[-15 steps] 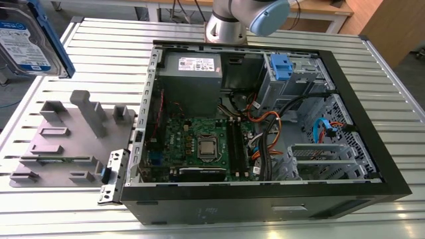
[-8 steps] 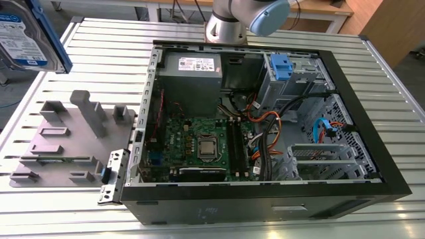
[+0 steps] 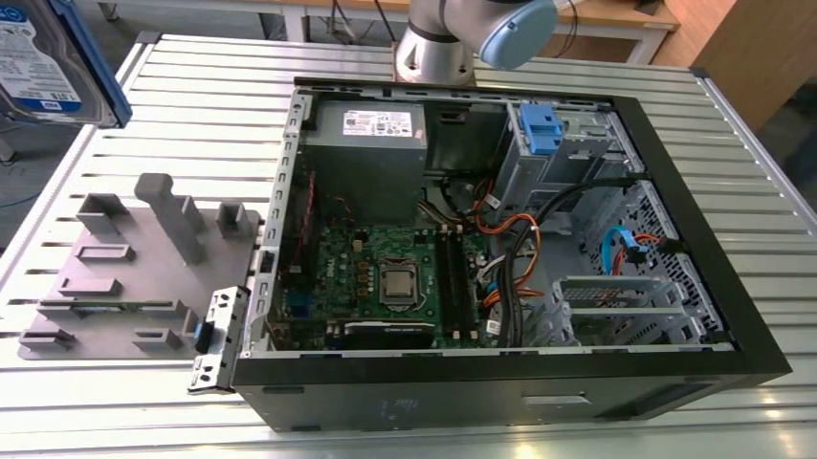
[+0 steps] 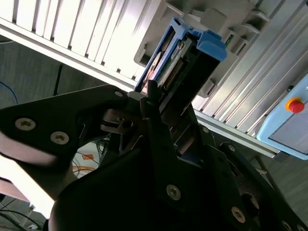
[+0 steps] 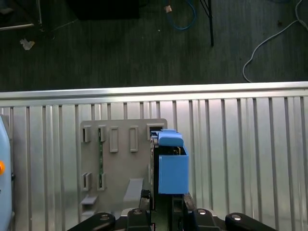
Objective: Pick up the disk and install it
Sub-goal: 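Pick up the disk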
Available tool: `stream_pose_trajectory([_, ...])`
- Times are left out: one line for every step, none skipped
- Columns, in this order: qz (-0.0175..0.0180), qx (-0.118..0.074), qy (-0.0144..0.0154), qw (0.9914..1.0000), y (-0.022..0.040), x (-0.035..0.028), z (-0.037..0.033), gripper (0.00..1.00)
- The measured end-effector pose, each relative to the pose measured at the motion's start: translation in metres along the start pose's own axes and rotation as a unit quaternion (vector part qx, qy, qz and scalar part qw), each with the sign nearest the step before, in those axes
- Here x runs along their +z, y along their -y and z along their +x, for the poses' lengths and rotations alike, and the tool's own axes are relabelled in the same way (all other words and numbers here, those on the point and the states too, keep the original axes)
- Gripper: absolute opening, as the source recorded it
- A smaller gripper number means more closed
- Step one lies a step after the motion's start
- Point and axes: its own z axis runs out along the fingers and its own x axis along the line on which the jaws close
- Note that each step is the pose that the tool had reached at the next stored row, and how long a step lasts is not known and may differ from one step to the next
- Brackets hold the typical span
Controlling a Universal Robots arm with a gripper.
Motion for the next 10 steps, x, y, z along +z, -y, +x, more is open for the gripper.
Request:
stream_pose_trajectory([0.0, 0.0, 0.0, 1.0, 0.0, -0.0017, 0.0, 0.35])
stream_pose_trajectory([0.0, 0.0, 0.0, 1.0, -0.0001, -0.0033, 0.0, 0.35])
stream_pose_trajectory([0.0, 0.0, 0.0, 1.0, -0.0001, -0.005, -0.0001, 0.35])
stream_pose_trajectory([0.0, 0.0, 0.0, 1.0, -0.0001, -0.0065, -0.0001, 0.35])
stream_pose_trajectory([0.0, 0.0, 0.0, 1.0, -0.0002, -0.008, -0.0001, 0.35])
stream_pose_trajectory([0.0, 0.0, 0.0, 1.0, -0.0002, -0.0097, -0.0002, 0.35])
stream_pose_trajectory([0.0, 0.0, 0.0, 1.0, -0.0002, -0.0115, -0.0002, 0.35])
stream_pose_trajectory([-0.0001, 0.0, 0.0, 1.0, -0.0002, -0.0135, -0.0002, 0.35])
stream_pose_trajectory([-0.0001, 0.0, -0.0001, 1.0, -0.0002, -0.0156, -0.0003, 0.35])
stream_pose_trajectory([-0.0001, 0.0, -0.0001, 1.0, -0.0003, -0.0175, -0.0003, 0.35])
